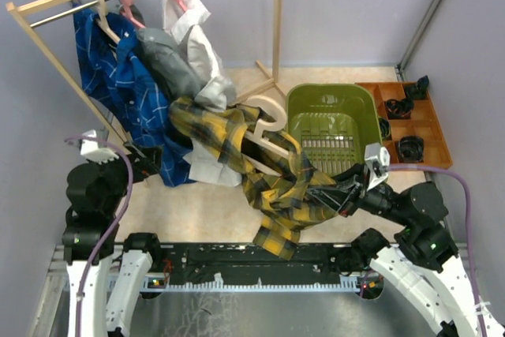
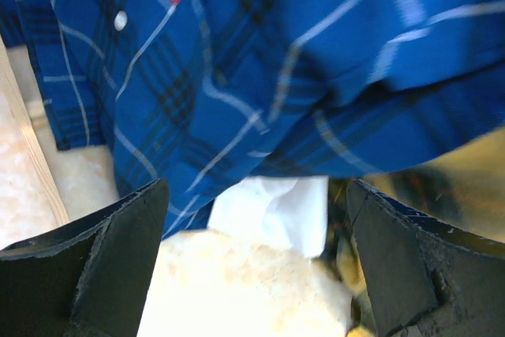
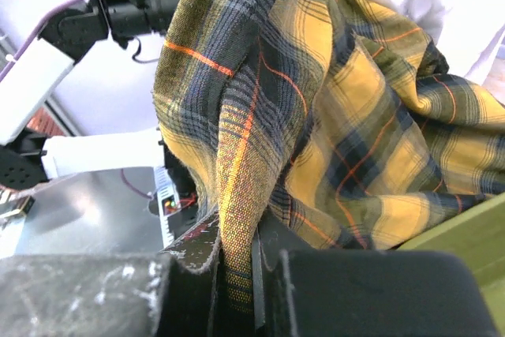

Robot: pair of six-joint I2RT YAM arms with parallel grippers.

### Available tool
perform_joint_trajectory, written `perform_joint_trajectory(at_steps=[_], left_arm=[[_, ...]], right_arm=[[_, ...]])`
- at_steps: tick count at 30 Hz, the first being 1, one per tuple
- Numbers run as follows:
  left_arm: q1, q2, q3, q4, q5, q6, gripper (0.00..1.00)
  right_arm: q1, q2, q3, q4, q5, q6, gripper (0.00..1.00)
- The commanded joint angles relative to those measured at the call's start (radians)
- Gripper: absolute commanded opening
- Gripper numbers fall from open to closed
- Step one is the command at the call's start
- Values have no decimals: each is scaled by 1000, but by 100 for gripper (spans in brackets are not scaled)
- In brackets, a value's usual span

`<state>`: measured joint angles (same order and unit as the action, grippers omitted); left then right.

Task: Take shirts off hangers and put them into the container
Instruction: Adjust the hanger.

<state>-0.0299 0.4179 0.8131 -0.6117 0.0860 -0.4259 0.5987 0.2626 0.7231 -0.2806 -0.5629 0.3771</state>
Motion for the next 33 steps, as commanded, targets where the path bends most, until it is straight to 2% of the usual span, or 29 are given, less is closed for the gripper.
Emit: perform_joint_trajectory(at_steps=[1, 3, 5, 6, 8, 9, 11, 13, 17, 20, 23, 27, 31, 32, 33], left_arm=[[5, -73, 82, 1, -68, -18, 99], [4, -103, 89, 2, -95, -20, 99], [4, -126, 92, 3, -109, -20, 99], [4, -132, 94, 2, -111, -17, 99], [4, -137, 99, 1, -100, -7, 99], [4, -135, 99, 2, -94, -1, 99], [4, -122, 98, 5, -81, 17, 99], [4, -102, 97, 4, -58, 30, 99], [4, -59, 62, 12, 2, 17, 99], [4, -43, 23, 28, 64, -3, 99], [5, -42, -7, 32, 85, -10, 99], [4, -44, -33, 38, 89, -8, 99], [4, -38, -34, 39, 94, 1, 99], [4, -38, -35, 39, 95, 4, 99], [4, -38, -35, 38, 96, 5, 99]], right_arm=[[-5, 47, 2, 179, -185, -48, 0], [-5, 93, -30, 232, -243, -24, 0], [-5, 162, -35, 207, -227, -31, 0], [-5, 195, -17, 141, -171, -52, 0], [-5, 254, 74, -49, 70, -95, 0], [-5, 267, 108, -92, 164, -98, 0], [-5, 256, 167, -106, 293, -87, 0], [-5, 212, 229, -42, 377, -89, 0], [-5, 223, 491, -38, 499, -175, 0], [-5, 290, 710, -136, 488, -253, 0], [-5, 283, 783, -172, 495, -277, 0], [-5, 214, 758, -182, 398, -238, 0], [-5, 159, 668, -182, 203, -186, 0], [-4, 147, 646, -187, 205, -179, 0], [-5, 131, 624, -197, 276, -160, 0]])
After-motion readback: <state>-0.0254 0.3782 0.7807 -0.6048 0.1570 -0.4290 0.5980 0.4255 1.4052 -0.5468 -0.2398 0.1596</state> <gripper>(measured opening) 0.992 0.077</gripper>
